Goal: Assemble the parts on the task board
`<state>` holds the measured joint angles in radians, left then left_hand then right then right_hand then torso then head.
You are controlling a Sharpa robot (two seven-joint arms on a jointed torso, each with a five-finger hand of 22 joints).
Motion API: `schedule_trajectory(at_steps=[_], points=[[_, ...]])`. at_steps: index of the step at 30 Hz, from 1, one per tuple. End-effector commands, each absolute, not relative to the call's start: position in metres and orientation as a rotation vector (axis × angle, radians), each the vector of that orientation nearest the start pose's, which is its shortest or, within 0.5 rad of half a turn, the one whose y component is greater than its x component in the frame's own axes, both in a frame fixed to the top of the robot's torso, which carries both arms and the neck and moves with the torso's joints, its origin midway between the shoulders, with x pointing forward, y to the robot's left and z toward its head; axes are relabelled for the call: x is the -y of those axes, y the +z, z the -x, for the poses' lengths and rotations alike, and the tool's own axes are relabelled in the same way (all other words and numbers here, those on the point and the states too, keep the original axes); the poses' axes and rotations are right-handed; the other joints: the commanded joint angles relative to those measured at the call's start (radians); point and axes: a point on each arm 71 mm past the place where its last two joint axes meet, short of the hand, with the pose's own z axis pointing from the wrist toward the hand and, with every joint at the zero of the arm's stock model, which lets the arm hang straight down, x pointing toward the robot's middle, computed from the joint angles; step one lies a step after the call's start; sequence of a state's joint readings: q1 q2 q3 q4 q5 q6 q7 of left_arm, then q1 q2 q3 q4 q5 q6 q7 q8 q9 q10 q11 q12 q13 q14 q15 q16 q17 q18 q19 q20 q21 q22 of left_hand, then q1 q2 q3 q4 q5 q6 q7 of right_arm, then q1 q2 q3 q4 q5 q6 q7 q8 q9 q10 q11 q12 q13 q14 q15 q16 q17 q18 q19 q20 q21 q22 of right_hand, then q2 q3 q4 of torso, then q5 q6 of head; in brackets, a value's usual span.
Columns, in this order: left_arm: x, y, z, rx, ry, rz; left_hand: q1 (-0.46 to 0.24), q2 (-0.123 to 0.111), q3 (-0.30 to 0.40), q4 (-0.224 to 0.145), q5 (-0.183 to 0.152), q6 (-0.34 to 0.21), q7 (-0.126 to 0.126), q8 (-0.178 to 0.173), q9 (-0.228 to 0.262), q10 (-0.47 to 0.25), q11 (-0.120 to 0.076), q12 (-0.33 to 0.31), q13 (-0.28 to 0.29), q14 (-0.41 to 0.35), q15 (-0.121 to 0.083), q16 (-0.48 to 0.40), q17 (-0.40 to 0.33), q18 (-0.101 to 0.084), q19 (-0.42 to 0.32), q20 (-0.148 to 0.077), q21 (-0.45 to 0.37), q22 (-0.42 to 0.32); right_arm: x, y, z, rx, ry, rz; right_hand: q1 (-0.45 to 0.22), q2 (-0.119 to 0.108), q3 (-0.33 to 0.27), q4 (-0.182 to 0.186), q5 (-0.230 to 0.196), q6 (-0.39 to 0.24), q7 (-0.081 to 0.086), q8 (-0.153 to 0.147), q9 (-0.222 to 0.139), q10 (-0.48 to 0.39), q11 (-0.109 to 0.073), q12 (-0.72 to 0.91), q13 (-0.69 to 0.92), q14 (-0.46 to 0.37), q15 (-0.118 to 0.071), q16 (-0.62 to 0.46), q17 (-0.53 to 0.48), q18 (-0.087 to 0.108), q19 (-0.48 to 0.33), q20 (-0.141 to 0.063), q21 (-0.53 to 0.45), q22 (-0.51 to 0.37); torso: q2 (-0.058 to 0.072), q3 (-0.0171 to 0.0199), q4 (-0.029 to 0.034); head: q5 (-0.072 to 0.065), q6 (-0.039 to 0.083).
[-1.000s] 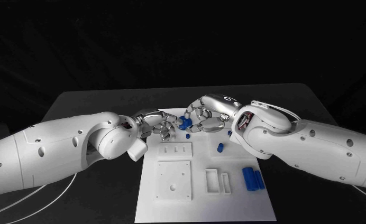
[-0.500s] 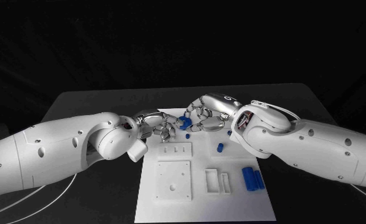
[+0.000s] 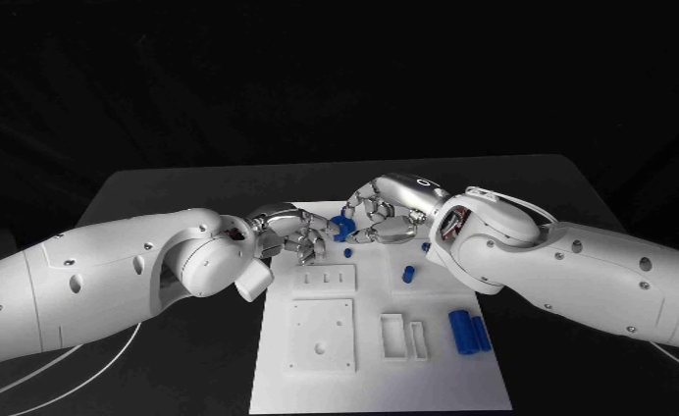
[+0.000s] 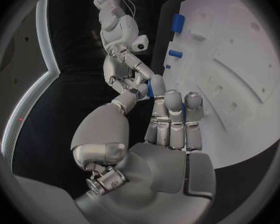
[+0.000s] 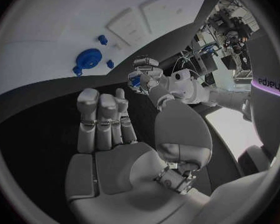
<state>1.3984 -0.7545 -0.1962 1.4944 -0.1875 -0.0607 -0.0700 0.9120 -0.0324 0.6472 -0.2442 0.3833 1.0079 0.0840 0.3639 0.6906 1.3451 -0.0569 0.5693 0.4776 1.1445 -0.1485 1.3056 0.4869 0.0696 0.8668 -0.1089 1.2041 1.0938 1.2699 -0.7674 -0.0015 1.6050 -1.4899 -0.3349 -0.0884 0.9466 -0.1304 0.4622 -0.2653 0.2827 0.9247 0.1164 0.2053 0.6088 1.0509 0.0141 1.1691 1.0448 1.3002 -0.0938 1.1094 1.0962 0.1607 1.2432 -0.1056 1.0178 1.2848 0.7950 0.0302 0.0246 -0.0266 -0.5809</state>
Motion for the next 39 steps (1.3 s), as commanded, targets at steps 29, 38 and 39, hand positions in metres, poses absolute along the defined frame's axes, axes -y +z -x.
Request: schedule_trajectory(at_steps=[29,38,39], points=[[-0.172,-0.171,-0.494,-2.059,-1.377,0.949,0.005,0.004,-0.002,0.003,0.03,0.133,-0.05,0.008,0.069,0.03,-0.011,0.014,0.011,0.024,-0.022,0.021,0.004,0.015,0.022,-0.146,0.026,-0.01,0.214,-0.118,-0.509,-1.545,0.817,-0.136,-0.043,-0.009,0.006,0.005,0.05,-0.005,0.014,-0.007,-0.007,0.004,0.003,0.006,-0.005,0.01,0.001,-0.01,0.001,0.101,0.009,-0.003,-0.009,0.003,0.0,0.0016,-0.0009,0.01,0.002],[-0.176,-0.174,-0.493,-2.071,-1.381,0.956,-0.003,0.004,-0.006,0.004,0.021,0.141,-0.054,0.012,0.084,0.037,-0.014,0.021,0.016,0.028,-0.025,0.028,0.006,0.015,0.02,-0.148,0.03,-0.012,0.226,-0.118,-0.517,-1.547,0.823,-0.213,-0.042,-0.002,0.008,0.0,0.076,-0.005,0.014,-0.007,-0.008,0.003,0.003,0.007,-0.006,0.009,0.001,-0.011,0.002,0.101,0.01,-0.003,-0.01,0.004,0.0,0.0002,0.0002,0.012,0.002],[-0.176,-0.174,-0.492,-2.072,-1.378,0.939,-0.003,0.004,-0.006,0.003,0.021,0.141,-0.054,0.012,0.085,0.037,-0.015,0.021,0.017,0.028,-0.026,0.028,0.007,0.015,0.02,-0.148,0.03,-0.013,0.227,-0.118,-0.517,-1.547,0.822,-0.216,-0.043,-0.002,0.008,-0.001,0.08,-0.005,0.015,-0.007,-0.008,0.003,0.003,0.007,-0.006,0.01,0.001,-0.011,0.002,0.101,0.01,-0.003,-0.01,0.004,0.0,-0.0003,0.0002,0.011,0.001]])
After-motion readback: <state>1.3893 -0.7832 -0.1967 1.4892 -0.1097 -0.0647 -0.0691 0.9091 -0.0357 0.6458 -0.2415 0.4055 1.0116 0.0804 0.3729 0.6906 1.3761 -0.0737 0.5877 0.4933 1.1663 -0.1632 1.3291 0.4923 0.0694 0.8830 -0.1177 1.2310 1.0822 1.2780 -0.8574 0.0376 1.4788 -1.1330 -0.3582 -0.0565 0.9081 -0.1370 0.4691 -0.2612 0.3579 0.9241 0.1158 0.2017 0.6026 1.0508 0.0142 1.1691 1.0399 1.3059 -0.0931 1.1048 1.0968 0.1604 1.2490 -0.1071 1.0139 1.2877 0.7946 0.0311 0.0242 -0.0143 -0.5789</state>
